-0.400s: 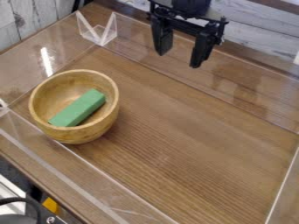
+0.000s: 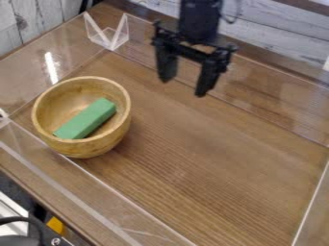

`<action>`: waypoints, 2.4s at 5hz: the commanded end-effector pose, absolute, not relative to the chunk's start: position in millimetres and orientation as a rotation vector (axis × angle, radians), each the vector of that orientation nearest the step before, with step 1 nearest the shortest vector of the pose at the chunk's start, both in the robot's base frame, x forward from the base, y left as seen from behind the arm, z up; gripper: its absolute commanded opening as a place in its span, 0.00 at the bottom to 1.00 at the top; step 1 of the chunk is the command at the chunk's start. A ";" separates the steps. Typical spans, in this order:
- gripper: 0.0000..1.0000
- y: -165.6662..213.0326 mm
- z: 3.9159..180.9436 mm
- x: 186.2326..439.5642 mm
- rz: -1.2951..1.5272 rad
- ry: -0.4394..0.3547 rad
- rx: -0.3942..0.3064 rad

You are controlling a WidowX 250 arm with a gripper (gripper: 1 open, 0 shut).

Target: Remove the green block from inside the brown bowl and put it on the table

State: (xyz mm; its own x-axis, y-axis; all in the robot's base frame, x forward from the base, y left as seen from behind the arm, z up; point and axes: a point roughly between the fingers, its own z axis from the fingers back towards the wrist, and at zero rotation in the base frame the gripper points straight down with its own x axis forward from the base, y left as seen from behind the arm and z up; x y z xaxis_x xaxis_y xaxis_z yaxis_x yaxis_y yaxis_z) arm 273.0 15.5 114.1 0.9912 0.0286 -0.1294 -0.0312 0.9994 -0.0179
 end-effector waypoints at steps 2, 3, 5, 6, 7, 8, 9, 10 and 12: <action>1.00 71.1 132.6 250.1 0.069 0.049 -0.002; 1.00 78.1 128.9 246.4 0.074 0.053 -0.003; 1.00 79.9 120.0 243.4 0.075 0.078 -0.008; 1.00 81.6 115.3 242.0 0.076 0.089 -0.010; 1.00 85.8 110.1 240.4 0.077 0.093 -0.012; 1.00 91.4 104.5 238.9 0.079 0.095 -0.011; 1.00 99.7 98.0 236.5 0.082 0.089 -0.007; 1.00 106.3 92.3 233.8 0.080 0.080 -0.006; 1.00 115.2 80.2 230.6 0.077 0.058 -0.010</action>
